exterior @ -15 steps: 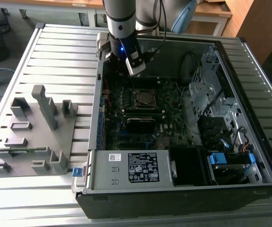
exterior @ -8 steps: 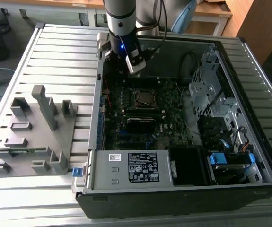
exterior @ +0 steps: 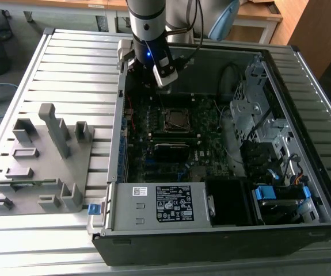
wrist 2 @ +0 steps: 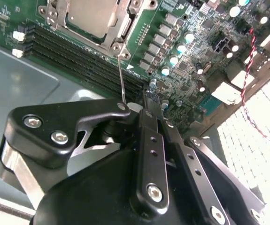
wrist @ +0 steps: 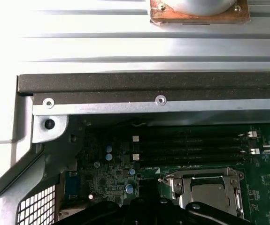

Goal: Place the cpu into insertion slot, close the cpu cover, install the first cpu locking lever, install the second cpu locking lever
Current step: 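Install the first cpu locking lever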

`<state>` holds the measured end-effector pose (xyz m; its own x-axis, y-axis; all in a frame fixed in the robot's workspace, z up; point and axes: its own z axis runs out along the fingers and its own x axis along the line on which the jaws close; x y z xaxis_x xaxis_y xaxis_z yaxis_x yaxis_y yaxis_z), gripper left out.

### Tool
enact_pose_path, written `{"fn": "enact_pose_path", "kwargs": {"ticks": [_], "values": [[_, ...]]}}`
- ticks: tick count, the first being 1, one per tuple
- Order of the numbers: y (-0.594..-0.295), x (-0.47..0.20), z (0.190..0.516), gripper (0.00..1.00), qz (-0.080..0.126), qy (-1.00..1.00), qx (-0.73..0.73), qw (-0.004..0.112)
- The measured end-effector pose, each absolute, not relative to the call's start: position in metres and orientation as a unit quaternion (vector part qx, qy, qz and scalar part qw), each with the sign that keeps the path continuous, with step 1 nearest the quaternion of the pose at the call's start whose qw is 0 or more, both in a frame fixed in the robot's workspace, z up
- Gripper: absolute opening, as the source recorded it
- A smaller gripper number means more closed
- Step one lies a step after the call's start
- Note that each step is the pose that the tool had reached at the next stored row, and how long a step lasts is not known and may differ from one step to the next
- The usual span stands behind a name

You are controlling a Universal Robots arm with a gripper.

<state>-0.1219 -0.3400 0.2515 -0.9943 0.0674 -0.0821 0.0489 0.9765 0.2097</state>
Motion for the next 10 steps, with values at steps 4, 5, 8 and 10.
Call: {"fn": "enact_pose_path", "kwargs": {"ticks": [4,5,8,10], "values": [[-0.3400,-0.1220,0.2514,0.10,0.118,0.991,0.030,0.045],[-0.3399,-0.1221,0.2514,0.10,0.120,0.991,0.030,0.045],[-0.3399,-0.1220,0.2510,0.10,0.122,0.991,0.030,0.045],[-0.3400,-0.1217,0.2507,0.10,0.122,0.991,0.030,0.045]]}}
